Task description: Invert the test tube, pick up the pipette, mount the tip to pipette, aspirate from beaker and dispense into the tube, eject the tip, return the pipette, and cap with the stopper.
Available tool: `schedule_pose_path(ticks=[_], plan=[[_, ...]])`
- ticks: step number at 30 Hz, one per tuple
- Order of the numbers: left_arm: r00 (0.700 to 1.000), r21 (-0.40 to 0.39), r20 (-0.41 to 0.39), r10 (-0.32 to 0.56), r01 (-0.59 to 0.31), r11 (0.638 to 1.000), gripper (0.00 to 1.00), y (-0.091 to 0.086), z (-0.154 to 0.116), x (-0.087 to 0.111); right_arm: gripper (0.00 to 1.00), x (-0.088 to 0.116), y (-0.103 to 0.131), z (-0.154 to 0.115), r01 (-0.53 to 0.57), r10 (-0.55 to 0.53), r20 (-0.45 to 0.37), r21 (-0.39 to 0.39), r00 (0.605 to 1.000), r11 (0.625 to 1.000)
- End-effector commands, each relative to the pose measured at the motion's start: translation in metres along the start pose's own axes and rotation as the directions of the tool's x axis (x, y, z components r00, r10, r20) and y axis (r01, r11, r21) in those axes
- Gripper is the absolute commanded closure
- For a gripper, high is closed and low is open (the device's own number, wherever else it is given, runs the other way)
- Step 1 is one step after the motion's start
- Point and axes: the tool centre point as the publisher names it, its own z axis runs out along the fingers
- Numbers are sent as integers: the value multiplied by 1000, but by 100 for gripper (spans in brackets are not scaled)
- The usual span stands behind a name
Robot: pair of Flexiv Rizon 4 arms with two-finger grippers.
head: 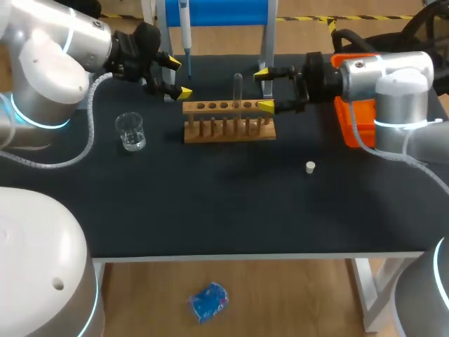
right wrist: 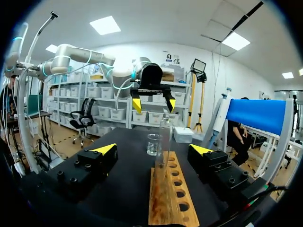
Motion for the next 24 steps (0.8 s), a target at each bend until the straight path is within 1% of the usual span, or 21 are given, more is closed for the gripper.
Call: schedule_pose_path(ticks=[1,6,11,12,13,14,15,16,19,20,24], plan=[[1000,-2,-3,-1,1,1000,0,0,-1,0,0,-13,-5,16,-4,4,-46,-20,999,1000],[1000,-2,-3,-1,1,1000,0,0,-1,0,0,-17,-3,31,-7,6,-54,-25,998,1000],[1000,-2,-3,-1,1,1000,0,0,-1,0,0,-20,-4,40,-21,19,-68,-33,998,999],[1000,-2,-3,-1,1,1000,0,0,-1,0,4,-20,-5,41,-23,20,-69,-33,997,999],[1000,-2,-3,-1,1,1000,0,0,-1,0,11,-19,-5,42,-26,23,-72,-33,997,999],[1000,-2,-3,-1,1,1000,0,0,-1,0,16,-19,-5,43,-29,26,-76,-35,997,999],[1000,-2,-3,-1,1,1000,0,0,-1,0,18,-18,-6,44,-30,27,-78,-35,997,999],[1000,-2,-3,-1,1,1000,0,0,-1,0,27,-18,-6,45,-30,28,-79,-34,996,999],[1000,-2,-3,-1,1,1000,0,0,-1,0,39,-18,-7,47,-35,32,-80,-38,996,999],[1000,-2,-3,-1,1,1000,0,0,-1,0,50,-18,-7,48,-37,33,-80,-39,996,999],[1000,-2,-3,-1,1,1000,0,0,-1,0,53,-18,-8,51,-44,40,-82,-46,996,998]])
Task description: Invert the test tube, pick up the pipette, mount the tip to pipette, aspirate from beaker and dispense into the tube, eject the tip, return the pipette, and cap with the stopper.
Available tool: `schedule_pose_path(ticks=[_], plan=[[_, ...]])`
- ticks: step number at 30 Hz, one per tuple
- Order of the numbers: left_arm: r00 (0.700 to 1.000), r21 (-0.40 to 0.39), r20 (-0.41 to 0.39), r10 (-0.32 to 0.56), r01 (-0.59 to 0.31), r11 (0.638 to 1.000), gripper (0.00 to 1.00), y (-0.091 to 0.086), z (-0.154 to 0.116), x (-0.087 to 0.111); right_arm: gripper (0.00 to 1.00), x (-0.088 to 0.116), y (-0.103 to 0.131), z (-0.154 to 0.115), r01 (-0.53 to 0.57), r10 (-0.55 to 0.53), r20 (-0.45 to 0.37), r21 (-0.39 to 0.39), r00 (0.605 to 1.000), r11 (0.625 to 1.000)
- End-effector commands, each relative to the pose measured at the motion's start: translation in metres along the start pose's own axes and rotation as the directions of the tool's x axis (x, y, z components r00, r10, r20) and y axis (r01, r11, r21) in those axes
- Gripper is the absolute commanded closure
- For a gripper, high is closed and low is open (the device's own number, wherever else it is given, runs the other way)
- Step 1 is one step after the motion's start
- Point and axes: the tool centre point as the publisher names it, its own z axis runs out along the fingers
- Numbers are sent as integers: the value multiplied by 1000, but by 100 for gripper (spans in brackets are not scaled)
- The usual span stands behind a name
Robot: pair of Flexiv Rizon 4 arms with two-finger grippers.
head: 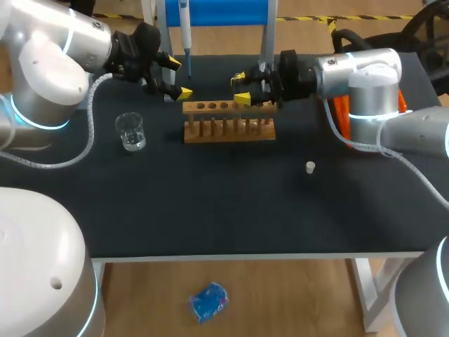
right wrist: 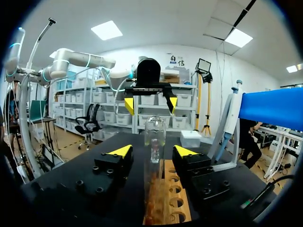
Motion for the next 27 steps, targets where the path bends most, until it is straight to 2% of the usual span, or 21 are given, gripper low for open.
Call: schedule_pose_path(ticks=[1,4,9,13,14,15,27], plan=[[1000,-4,-4,-1,1,1000,0,-1,-1,-1,53,-4,-4,3,-5,5,-10,-9,1000,1000],[1000,-4,-4,-1,1,1000,0,-1,-1,-1,54,-4,-4,4,-11,11,-12,-14,1000,1000],[1000,-4,-4,-1,1,1000,0,-1,-1,-1,66,-3,-4,5,-15,14,-10,-17,1000,1000],[1000,-4,-4,-1,1,1000,0,-1,-1,-1,85,-2,-5,5,-17,17,-10,-18,1000,1000],[1000,-4,-4,-1,1,1000,0,-1,-1,-1,96,-2,-5,5,-18,18,-10,-17,1000,1000],[1000,-4,-4,-1,1,1000,0,-1,-1,-1,100,-2,-5,5,-19,19,-10,-17,1000,1000],[1000,-4,-4,-1,1,1000,0,-1,-1,-1,100,-1,2,0,-15,15,-7,-13,1000,1000]])
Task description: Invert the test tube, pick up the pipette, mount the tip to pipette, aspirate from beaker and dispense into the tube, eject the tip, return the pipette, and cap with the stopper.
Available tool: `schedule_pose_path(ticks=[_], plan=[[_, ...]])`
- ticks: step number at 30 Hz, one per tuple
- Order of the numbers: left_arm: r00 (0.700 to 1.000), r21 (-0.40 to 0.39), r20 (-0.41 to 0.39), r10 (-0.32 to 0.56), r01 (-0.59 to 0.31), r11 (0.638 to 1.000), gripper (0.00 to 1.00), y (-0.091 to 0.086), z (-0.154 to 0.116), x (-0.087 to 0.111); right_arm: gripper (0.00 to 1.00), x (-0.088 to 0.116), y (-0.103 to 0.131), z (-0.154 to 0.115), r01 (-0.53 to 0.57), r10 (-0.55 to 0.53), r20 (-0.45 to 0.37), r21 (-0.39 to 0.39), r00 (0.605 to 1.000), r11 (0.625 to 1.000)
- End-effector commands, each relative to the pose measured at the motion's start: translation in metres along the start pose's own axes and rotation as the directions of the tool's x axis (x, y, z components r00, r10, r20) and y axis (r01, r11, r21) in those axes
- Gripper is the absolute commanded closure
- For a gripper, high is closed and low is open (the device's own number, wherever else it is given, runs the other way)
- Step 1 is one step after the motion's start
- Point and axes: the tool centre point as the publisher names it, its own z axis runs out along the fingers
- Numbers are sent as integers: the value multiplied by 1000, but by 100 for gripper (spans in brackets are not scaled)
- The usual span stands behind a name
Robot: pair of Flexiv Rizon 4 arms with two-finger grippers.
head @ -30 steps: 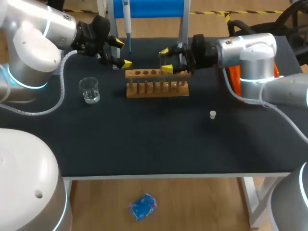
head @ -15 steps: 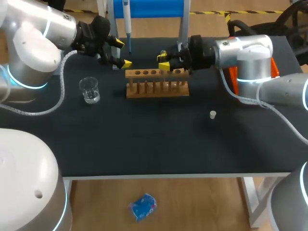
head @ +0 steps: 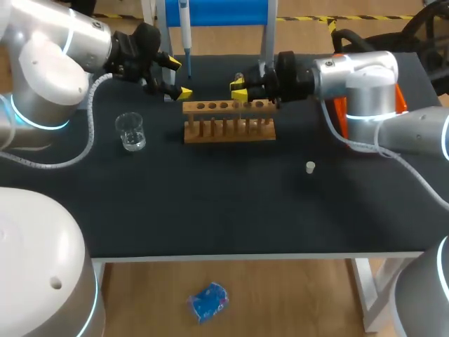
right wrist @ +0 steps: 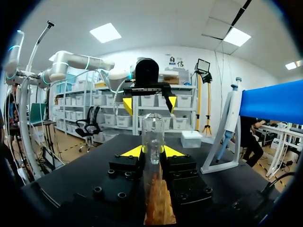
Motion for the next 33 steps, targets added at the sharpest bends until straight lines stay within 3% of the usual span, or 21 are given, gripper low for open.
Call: schedule_pose_path(ticks=[1,33], plan=[[1000,-5,-4,-1,1,1000,0,-1,-1,-1,100,0,4,-3,3,-3,-5,3,1000,1000],[1000,-5,-4,-1,1,1000,0,-1,-1,-1,100,2,43,3,58,-59,-48,-9,997,998]])
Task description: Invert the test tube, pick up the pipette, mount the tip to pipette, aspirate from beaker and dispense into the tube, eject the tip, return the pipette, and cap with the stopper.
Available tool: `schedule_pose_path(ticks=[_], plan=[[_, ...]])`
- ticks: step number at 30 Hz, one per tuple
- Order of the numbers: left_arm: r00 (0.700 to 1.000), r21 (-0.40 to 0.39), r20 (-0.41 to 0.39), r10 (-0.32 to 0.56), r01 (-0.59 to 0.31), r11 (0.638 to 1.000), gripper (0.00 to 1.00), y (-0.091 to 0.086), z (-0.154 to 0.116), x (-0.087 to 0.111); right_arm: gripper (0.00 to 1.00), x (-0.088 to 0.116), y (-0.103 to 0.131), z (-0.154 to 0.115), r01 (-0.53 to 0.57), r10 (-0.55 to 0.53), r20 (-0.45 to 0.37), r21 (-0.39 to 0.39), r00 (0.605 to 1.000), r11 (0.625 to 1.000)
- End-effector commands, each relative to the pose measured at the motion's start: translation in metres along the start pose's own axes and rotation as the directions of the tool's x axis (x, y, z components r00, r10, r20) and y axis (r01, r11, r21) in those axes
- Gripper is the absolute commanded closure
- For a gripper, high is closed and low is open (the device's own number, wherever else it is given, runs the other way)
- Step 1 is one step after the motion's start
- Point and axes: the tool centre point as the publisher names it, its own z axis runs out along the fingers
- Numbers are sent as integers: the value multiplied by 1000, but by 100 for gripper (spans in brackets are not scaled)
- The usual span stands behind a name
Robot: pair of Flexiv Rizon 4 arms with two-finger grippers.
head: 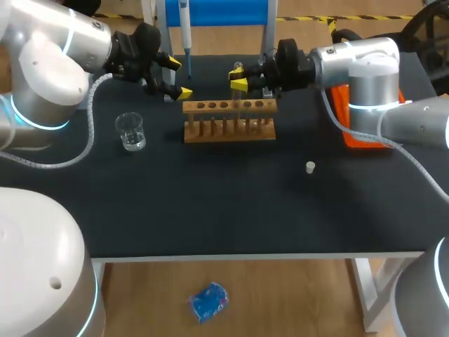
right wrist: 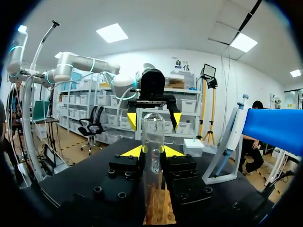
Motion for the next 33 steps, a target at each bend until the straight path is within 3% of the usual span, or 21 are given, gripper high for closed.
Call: schedule_pose_path(ticks=[1,17,23,26,28,29,30,33], plan=[[1000,-5,-4,-1,1,1000,0,-1,-1,-1,100,-1,9,1,8,-8,-10,6,1000,1000],[1000,-5,-4,-1,1,1000,0,-1,-1,-1,100,4,47,-3,29,-29,-22,-1,999,1000],[1000,-5,-4,-1,1,1000,0,-1,-1,-1,100,18,69,-20,-76,76,3,-2,997,997],[1000,-5,-4,-1,1,1000,0,-1,-1,-1,100,27,76,-30,-197,197,-7,-22,980,980],[974,19,121,193,-196,980,0,-16,-10,10,100,33,78,-36,-306,305,-24,-29,952,952],[942,16,175,285,-292,956,0,-22,-15,16,100,36,79,-38,-370,369,-35,-37,929,928],[889,-6,248,385,-396,918,0,-30,-21,24,100,39,81,-41,-489,480,-92,-137,872,862],[857,-32,292,425,-436,900,0,-42,-27,34,100,47,86,-43,-636,608,-185,-207,772,744]])
